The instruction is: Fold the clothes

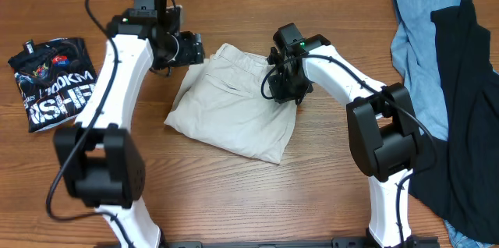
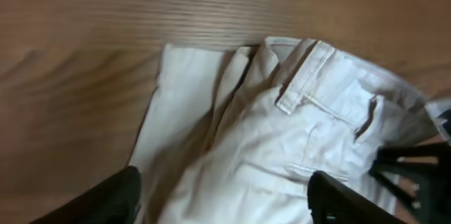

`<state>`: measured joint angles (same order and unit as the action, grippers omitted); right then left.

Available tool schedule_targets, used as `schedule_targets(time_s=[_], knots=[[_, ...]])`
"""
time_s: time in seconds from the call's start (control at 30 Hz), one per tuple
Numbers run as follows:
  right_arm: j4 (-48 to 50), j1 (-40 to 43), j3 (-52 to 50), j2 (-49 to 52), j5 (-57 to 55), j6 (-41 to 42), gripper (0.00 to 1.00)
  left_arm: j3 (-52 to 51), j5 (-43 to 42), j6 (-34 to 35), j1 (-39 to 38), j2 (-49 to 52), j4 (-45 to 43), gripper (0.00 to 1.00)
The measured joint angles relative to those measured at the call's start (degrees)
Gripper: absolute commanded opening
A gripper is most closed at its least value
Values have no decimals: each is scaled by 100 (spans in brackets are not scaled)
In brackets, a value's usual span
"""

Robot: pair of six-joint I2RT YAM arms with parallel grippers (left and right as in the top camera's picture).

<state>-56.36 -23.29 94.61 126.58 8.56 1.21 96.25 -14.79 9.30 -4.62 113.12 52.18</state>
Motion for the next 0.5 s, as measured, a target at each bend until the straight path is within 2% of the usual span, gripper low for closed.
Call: schedule_targets(time_s=[0.17, 0.27, 0.5], knots=[[-24, 0, 7, 0, -4, 4, 27, 0, -251, -264, -22, 780, -138, 86], [-39, 0, 11, 0, -7, 4, 27, 0, -243, -295, -22, 1123, -153, 83], [-63, 0, 13, 0, -11, 4, 27, 0, -81, -286, -22, 1381, -72, 83]])
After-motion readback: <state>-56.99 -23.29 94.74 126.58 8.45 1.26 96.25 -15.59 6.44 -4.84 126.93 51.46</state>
